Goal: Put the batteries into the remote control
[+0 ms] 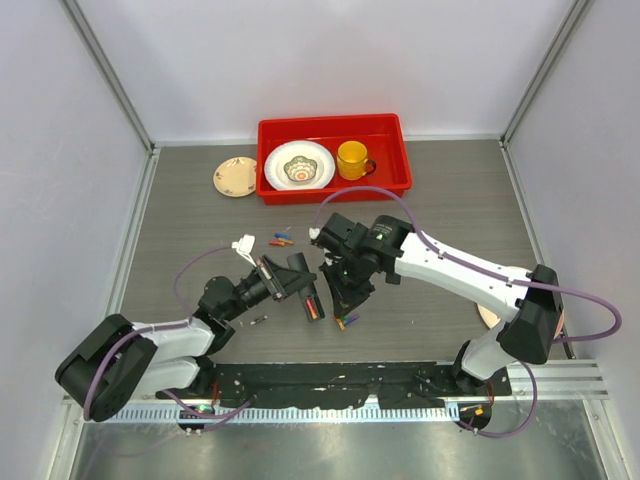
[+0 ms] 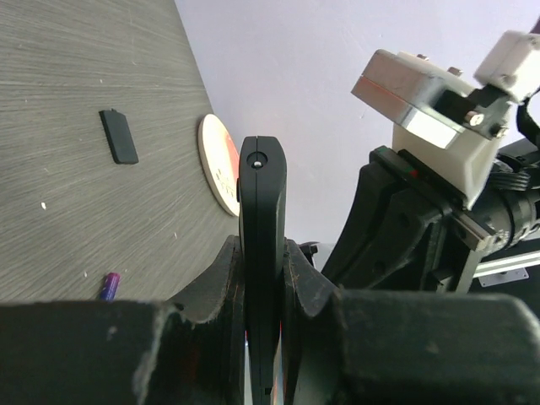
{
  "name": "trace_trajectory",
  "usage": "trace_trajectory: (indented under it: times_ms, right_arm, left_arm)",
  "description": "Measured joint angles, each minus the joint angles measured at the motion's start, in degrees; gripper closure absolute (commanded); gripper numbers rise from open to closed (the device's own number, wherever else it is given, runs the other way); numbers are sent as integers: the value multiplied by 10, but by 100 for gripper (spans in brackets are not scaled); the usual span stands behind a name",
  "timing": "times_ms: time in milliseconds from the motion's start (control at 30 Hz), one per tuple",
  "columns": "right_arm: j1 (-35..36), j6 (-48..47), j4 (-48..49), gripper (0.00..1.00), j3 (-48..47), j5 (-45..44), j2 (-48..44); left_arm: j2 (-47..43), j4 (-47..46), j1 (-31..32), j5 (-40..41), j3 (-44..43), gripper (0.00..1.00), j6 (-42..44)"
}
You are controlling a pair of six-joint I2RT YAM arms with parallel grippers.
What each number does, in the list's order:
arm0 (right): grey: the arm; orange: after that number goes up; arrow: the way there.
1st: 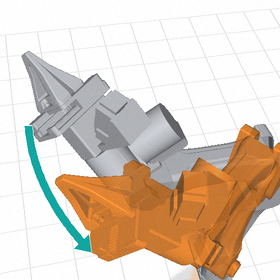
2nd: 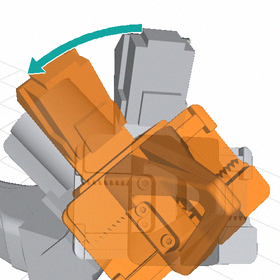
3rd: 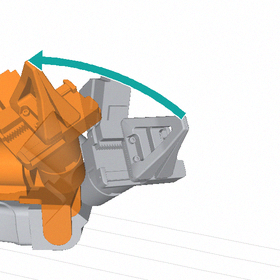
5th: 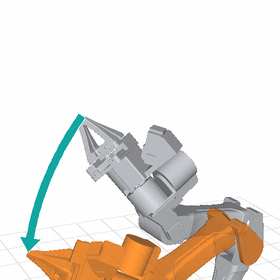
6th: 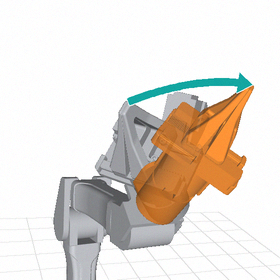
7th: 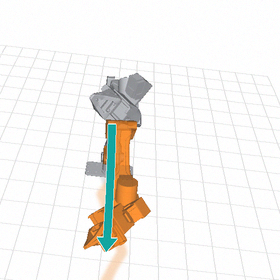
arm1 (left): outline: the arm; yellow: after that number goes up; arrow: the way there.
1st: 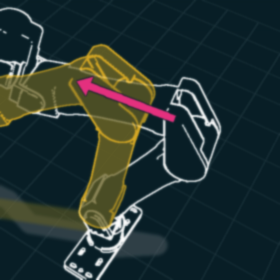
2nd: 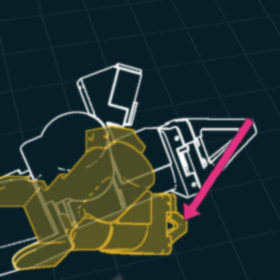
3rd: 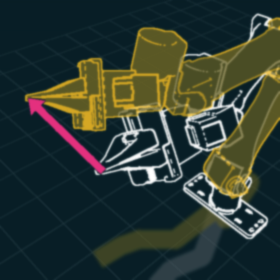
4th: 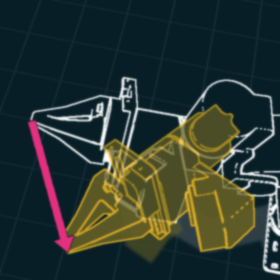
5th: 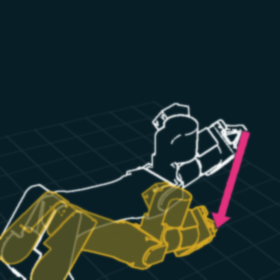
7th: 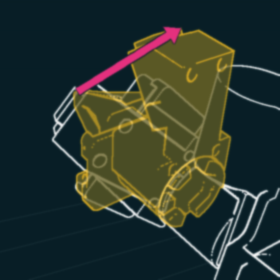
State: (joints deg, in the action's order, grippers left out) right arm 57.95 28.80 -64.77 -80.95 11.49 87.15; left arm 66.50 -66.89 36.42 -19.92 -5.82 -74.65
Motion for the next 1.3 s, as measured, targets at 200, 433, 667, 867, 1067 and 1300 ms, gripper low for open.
trace_trajectory:
  times_ms: [200, 433, 667, 867, 1067, 1300]
  right_arm:
    - [0, -5, -6, 99, -46, 14, 16]
    - [0, -2, -1, 99, -61, 27, 35]
    - [0, 9, 18, 99, -61, 24, 47]
    - [2, 16, 33, 99, -61, 24, 56]
    - [2, 18, 34, 99, -61, 23, 64]
    - [3, 29, 36, 99, -61, 15, 64]
  left_arm:
    - [16, -12, 3, 1, -8, 100, -4]
    - [31, -19, 3, 10, -11, 100, -18]
    - [31, -19, 3, 19, -11, 100, -30]
    - [31, -19, 3, 19, -11, 100, -31]
    - [31, -18, 3, 19, -11, 100, -30]
    - [30, -18, 3, 19, -11, 100, -31]
